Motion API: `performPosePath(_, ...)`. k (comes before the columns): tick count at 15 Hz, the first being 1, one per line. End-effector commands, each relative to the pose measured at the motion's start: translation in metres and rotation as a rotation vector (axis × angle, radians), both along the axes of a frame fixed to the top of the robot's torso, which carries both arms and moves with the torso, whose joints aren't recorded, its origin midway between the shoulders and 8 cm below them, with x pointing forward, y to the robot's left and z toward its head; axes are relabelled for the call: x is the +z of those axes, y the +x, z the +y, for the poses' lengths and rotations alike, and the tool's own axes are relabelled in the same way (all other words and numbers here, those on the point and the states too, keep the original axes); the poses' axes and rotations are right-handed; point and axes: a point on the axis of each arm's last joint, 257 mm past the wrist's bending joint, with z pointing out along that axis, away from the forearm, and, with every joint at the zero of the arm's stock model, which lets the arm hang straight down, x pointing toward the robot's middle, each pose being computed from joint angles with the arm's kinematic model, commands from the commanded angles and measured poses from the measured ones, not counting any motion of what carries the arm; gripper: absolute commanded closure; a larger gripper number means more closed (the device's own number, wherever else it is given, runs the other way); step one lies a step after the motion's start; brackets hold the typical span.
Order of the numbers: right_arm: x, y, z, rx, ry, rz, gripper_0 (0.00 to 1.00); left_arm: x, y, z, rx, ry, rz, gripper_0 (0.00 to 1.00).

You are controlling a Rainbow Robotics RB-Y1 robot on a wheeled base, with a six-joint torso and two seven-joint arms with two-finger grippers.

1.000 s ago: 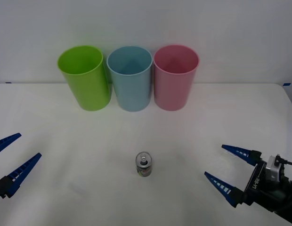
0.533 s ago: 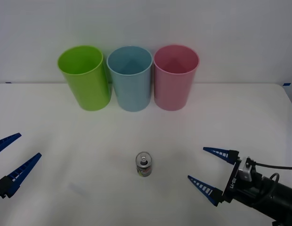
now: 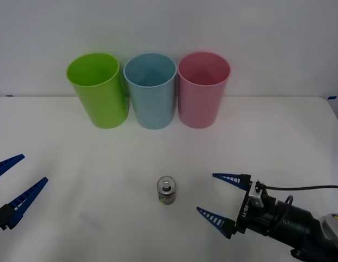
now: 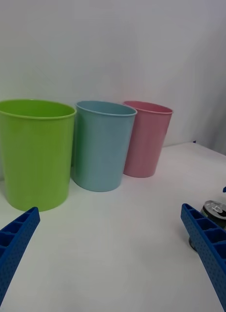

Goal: Grasp the object on the table and drop it into the matching bin: aluminum can to the light blue bin, PET bottle to the pink bin.

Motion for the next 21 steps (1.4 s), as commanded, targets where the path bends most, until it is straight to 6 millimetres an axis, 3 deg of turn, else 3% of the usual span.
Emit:
performPosePath(1, -0.004, 0.0, 0.018, 0.011, -0.005, 0.003, 0.0, 0.0, 0.0, 0.0, 0.0, 0.0, 0.0, 0.0)
performPosePath(21, -0.023, 0.016, 0.104, -0.008, -0.065, 0.008, 0.0, 0.0, 0.0, 0.0, 0.0, 0.0, 0.0, 0.0)
